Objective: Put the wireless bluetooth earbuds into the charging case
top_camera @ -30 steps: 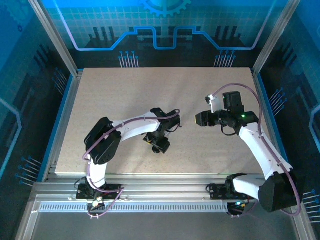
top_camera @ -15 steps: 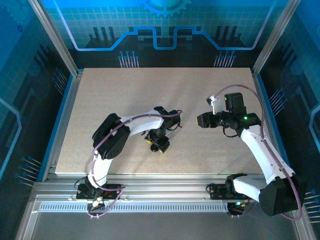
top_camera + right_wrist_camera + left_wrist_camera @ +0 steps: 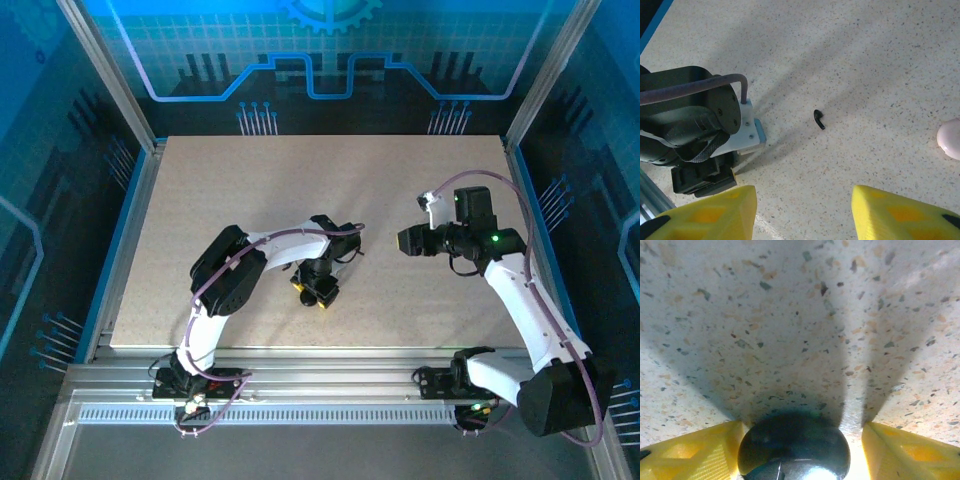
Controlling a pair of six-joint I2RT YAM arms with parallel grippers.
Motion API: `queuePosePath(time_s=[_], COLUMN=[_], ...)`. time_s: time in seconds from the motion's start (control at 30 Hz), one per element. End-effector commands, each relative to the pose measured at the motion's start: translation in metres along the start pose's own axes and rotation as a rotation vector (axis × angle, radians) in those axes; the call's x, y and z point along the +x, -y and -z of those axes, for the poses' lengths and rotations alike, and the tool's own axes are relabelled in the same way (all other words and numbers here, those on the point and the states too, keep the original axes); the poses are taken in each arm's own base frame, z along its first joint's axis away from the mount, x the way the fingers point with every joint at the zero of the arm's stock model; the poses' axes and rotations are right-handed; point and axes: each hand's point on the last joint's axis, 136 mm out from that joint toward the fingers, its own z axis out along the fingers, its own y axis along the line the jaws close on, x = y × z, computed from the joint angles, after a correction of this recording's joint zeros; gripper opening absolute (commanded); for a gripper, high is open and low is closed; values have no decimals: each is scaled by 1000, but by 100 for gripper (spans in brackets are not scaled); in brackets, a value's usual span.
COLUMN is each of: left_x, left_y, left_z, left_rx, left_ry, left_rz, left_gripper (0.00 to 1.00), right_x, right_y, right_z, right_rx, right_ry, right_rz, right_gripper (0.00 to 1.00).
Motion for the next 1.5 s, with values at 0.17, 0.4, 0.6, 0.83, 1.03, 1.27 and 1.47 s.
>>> queuePosePath(time_s=[0.17,0.4,0.6,0.83,1.03,1.27,1.47], left_x=[16,12,3,-6,-10,-16,-12], left_y=[-13,-22,-11,6,21,49,59], left_z=[-9,7,29,63,94,133,151], left_rx=[-27,-62,5,87,151,268,283], left_ry=[-67,38,195,395,550,766,883], left_rz=[9,-14,-103,-261,-385,-551,-673], left_gripper=[53,41,36,35,35,33,31], right_x=[6,11,25,20,18,18,26], right_y=[4,12,8,5,-14,-26,-33], right_z=[2,2,2,28,32,31,22], right_rx=[-11,-7,-91,-199,-340,-454,-492], right_ry=[-1,-2,-53,-14,-51,-92,-184], right_rz=[-32,-136,-253,-292,-328,-412,-519], right_gripper=[53,54,54,53,49,45,46])
